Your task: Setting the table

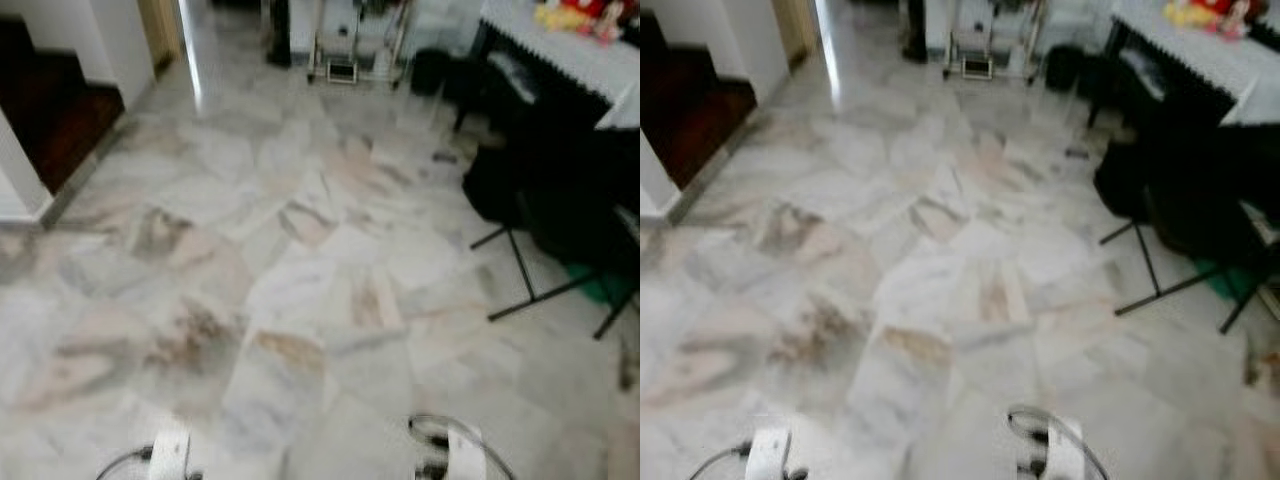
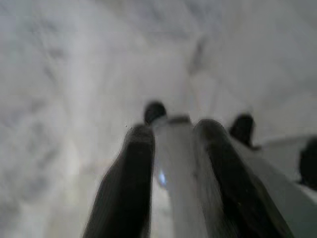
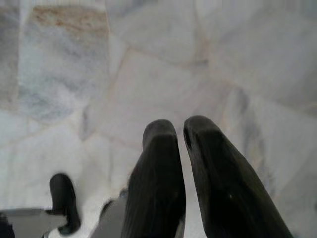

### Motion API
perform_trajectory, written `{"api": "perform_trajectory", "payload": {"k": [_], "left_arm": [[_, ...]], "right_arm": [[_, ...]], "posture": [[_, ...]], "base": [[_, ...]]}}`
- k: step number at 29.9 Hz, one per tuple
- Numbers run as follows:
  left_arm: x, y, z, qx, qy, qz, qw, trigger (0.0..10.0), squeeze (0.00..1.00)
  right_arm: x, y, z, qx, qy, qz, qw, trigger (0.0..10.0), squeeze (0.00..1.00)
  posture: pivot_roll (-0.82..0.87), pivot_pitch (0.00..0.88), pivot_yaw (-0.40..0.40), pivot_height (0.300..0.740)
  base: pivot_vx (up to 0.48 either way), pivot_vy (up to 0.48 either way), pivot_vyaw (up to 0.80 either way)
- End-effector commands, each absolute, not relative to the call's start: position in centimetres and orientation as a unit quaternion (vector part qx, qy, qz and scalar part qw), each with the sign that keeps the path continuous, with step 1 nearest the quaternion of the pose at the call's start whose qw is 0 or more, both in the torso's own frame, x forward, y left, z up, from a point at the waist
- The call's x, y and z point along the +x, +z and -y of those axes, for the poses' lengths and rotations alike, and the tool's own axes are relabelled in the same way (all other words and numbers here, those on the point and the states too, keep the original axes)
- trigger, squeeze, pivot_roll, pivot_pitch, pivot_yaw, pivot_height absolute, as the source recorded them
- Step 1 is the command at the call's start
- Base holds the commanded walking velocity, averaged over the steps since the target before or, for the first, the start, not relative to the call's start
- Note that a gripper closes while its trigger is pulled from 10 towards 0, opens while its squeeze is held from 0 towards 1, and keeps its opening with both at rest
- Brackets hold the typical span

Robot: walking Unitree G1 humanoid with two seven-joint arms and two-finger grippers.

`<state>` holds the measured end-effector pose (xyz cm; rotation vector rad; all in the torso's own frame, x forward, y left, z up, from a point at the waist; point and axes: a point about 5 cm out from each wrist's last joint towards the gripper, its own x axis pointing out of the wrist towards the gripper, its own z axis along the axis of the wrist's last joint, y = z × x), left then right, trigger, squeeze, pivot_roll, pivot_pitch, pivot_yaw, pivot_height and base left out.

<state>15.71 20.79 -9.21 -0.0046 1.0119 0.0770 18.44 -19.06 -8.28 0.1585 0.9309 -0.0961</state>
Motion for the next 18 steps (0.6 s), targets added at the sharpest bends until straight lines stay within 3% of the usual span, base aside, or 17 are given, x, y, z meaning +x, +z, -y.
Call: {"api": "perform_trajectory", "payload": {"k": [1,18], "left_arm": [[15.9,-9.1,-20.9,0.0,0.037,-0.485,0.874,10.0,0.0],[17.7,-8.0,-22.4,0.052,0.017,-0.458,0.887,10.0,0.0]], "right_arm": [[17.8,-8.6,19.0,0.085,-0.052,-0.458,0.884,10.0,0.0],[17.5,-8.8,18.2,0.092,-0.051,-0.462,0.88,10.0,0.0]], "posture": [[0.18,0.0,-0.141,0.74],[0.2,0.0,-0.085,0.74]], "base": [[0.0,0.0,0.0],[0.0,0.0,0.0]]}}
